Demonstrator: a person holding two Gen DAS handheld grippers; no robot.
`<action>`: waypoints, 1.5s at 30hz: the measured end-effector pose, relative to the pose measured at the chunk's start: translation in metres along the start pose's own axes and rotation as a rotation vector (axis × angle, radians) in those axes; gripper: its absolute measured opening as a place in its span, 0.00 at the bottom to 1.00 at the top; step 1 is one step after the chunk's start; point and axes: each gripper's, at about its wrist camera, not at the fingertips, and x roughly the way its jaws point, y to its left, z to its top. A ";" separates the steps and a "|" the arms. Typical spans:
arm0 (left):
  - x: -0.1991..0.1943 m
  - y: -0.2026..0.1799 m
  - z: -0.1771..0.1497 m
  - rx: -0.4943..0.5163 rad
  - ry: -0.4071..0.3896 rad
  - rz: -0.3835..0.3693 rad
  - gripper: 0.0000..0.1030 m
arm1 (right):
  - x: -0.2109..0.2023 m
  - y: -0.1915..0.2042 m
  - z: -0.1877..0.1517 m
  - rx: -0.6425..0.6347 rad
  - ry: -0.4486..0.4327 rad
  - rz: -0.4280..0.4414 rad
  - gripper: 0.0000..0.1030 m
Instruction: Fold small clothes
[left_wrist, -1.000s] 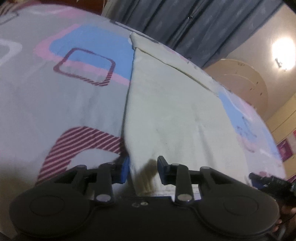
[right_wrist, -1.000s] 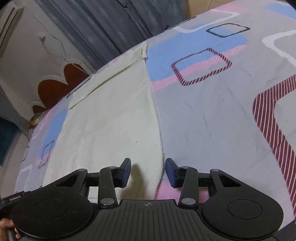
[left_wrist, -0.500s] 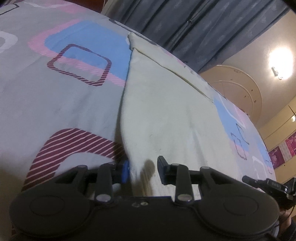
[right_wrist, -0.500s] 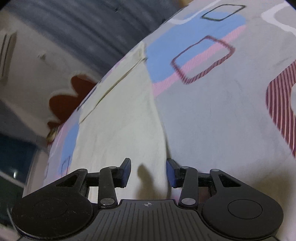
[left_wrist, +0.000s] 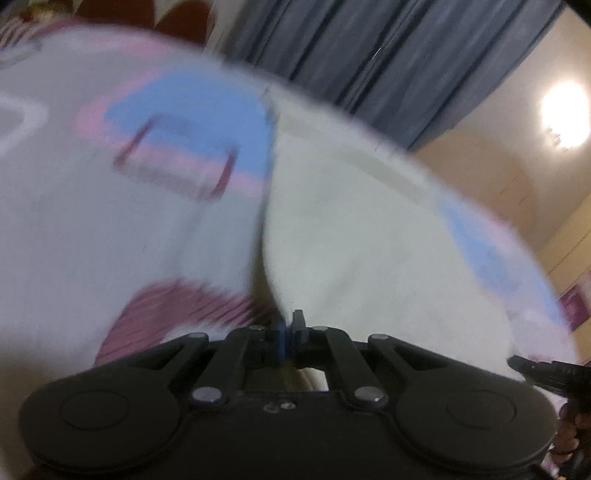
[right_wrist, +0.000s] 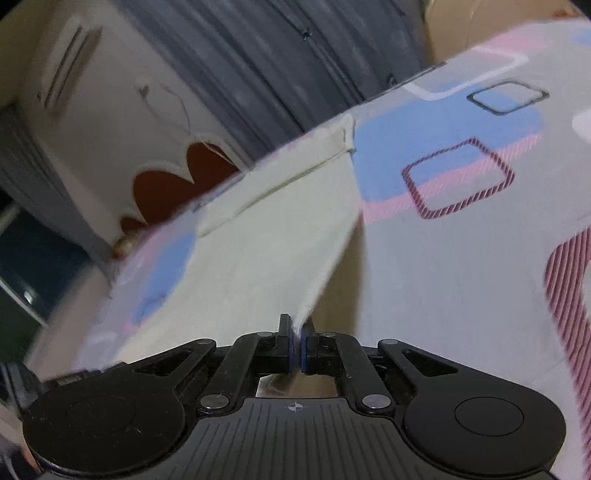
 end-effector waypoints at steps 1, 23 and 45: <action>-0.001 0.000 -0.002 -0.012 -0.018 -0.006 0.03 | 0.011 -0.004 -0.003 0.008 0.056 -0.042 0.03; -0.019 -0.016 0.007 0.008 -0.098 -0.009 0.02 | 0.000 0.015 0.011 0.023 -0.010 -0.019 0.03; 0.110 -0.035 0.224 -0.188 -0.266 -0.142 0.02 | 0.100 0.010 0.246 0.076 -0.186 0.140 0.03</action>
